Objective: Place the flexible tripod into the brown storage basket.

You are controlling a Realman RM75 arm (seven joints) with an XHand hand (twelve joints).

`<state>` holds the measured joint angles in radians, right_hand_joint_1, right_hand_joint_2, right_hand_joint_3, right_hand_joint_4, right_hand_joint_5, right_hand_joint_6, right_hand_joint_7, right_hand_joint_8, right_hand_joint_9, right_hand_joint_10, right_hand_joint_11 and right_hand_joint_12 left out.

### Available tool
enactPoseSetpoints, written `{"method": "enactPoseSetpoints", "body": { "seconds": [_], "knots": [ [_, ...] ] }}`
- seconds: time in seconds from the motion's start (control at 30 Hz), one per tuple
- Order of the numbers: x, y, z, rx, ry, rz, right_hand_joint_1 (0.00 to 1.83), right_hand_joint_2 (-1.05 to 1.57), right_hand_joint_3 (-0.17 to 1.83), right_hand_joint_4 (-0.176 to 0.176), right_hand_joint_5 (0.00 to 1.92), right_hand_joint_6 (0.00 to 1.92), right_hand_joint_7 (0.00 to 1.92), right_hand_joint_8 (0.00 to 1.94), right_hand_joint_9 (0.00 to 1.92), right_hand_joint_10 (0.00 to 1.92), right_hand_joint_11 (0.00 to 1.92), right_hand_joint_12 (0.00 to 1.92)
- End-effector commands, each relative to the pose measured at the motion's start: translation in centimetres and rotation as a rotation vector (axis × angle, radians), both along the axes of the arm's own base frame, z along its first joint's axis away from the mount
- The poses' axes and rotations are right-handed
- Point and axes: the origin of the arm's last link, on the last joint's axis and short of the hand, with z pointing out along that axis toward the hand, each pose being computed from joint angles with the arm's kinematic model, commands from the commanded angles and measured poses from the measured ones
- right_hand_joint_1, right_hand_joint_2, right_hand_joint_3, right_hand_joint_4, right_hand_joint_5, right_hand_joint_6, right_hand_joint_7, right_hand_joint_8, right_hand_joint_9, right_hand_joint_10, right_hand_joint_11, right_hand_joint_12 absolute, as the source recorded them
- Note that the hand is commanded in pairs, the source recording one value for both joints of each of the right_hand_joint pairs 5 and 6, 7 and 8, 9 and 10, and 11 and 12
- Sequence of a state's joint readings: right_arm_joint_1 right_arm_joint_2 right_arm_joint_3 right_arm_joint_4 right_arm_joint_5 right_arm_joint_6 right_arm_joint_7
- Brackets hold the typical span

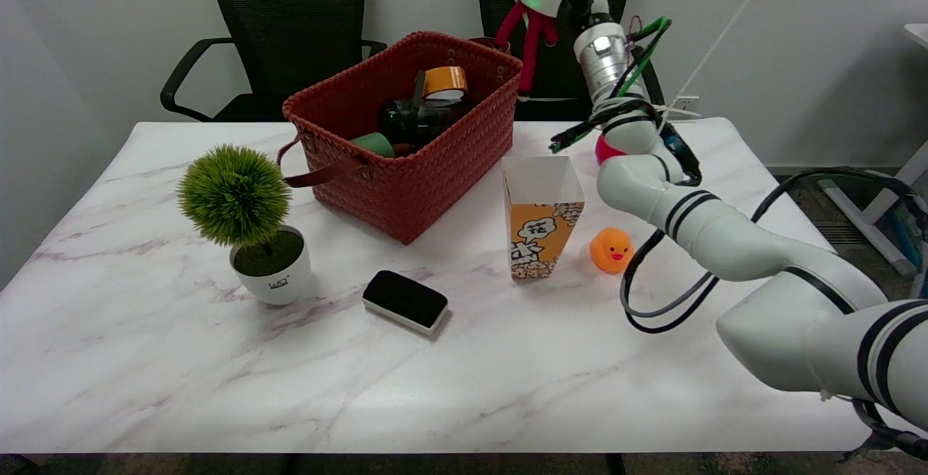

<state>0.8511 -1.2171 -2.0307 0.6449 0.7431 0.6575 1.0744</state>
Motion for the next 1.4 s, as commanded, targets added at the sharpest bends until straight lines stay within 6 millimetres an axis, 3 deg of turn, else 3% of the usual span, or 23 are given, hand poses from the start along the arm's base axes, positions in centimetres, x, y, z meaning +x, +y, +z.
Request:
{"method": "enactPoseSetpoints", "body": {
  "seconds": [0.03,0.6,1.0,1.4],
  "knots": [
    [1.4,-2.4,-7.4,0.108,0.009,0.001,0.79,0.69,-0.17,0.000,1.63,1.63,1.52,1.52,1.51,1.51,1.60,1.60],
    [0.7,-4.1,-14.3,0.118,0.076,-0.086,0.77,0.65,-0.17,0.000,1.63,1.63,1.49,1.49,1.49,1.49,1.57,1.57],
    [-0.5,-4.5,-16.2,0.104,0.156,-0.151,0.73,0.63,-0.17,0.000,1.63,1.63,1.48,1.48,1.47,1.47,1.53,1.53],
    [-3.7,-4.2,-17.9,0.143,0.176,-0.258,0.72,0.63,-0.17,0.000,1.63,1.63,1.46,1.46,1.45,1.45,1.47,1.47]
  ]
}}
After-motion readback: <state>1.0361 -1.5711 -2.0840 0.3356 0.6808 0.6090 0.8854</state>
